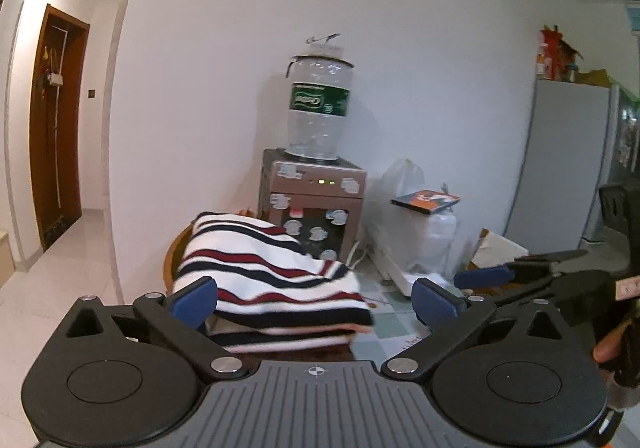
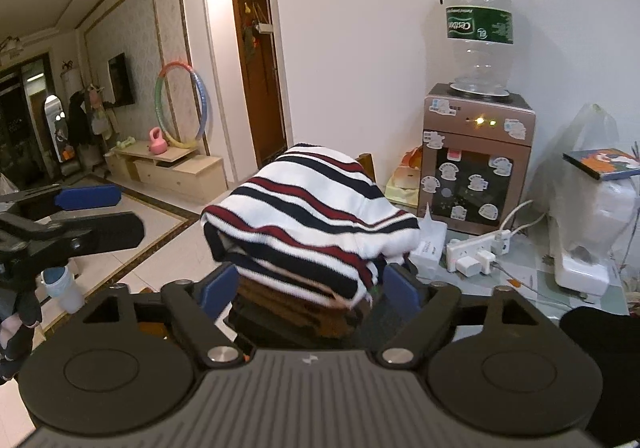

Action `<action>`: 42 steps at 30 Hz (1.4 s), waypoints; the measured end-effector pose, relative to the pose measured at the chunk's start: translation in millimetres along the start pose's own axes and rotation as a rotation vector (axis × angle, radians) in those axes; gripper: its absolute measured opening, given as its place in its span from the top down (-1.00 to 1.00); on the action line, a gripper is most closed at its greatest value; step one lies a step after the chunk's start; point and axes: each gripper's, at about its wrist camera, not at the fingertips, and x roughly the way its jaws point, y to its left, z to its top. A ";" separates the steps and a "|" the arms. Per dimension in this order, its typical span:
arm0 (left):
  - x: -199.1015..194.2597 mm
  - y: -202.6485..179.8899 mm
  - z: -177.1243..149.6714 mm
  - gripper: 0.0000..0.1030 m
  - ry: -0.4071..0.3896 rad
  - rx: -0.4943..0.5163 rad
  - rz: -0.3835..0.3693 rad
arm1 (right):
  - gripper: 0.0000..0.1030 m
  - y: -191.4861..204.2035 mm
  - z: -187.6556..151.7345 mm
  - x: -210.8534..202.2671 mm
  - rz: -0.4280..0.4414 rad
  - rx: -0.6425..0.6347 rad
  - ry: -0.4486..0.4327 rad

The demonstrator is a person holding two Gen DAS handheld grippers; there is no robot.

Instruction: Fold clothes

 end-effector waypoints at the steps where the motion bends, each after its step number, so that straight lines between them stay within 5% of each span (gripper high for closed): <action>1: -4.8 -3.4 -2.3 -1.00 0.000 -0.008 -0.007 | -0.75 -0.1 -2.0 -7.3 -0.001 -0.002 -0.002; 6: -27.9 -20.2 -17.3 -1.00 -0.007 -0.023 0.005 | -0.97 0.5 -16.0 -43.6 -0.010 -0.001 -0.028; 20: -70.2 -67.1 -69.5 -1.00 -0.011 -0.040 0.074 | -0.99 3.9 -80.1 -105.9 -0.030 0.014 -0.003; 38: -76.3 -78.3 -171.9 -1.00 0.141 -0.085 0.368 | -0.99 -7.1 -190.8 -125.4 -0.112 0.060 0.032; 42: -79.0 -85.0 -187.3 -1.00 0.168 -0.082 0.370 | -0.99 -6.5 -216.0 -132.1 -0.117 0.063 0.014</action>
